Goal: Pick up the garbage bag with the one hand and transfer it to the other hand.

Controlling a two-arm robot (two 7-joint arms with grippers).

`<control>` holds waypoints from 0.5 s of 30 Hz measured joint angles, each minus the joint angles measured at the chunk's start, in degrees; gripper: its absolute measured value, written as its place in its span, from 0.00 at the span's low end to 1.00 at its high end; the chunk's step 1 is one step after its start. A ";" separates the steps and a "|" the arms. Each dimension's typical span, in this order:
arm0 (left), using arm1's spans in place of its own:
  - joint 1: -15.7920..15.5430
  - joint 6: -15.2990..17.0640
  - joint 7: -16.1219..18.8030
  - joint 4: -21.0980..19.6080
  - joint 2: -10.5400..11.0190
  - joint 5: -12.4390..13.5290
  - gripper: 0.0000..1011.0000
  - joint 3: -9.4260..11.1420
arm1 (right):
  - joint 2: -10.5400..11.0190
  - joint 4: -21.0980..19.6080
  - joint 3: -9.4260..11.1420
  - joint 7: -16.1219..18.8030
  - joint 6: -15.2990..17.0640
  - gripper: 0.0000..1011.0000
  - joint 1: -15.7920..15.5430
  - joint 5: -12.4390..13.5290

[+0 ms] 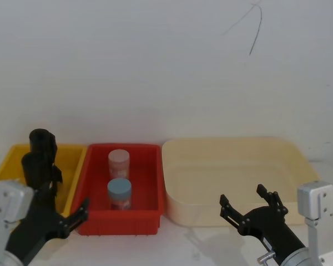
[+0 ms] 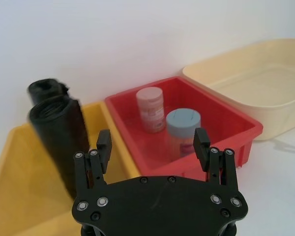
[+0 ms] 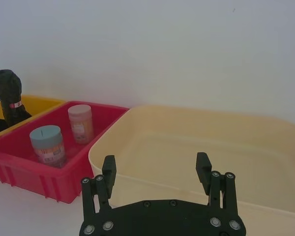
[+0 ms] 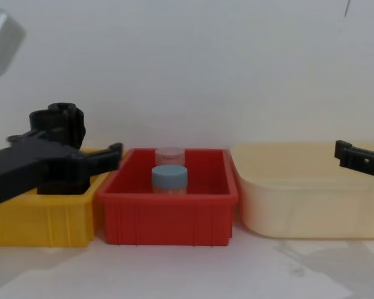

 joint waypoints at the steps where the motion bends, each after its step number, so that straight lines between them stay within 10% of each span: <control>1: 0.58 -0.01 -0.07 -0.31 0.29 -0.32 0.99 -0.40 | 0.00 0.00 0.00 0.00 0.00 0.99 0.00 0.00; 15: 3.68 0.56 -0.36 -1.92 1.87 -4.79 0.99 -6.29 | 0.00 0.00 0.00 0.00 0.00 0.99 0.00 0.00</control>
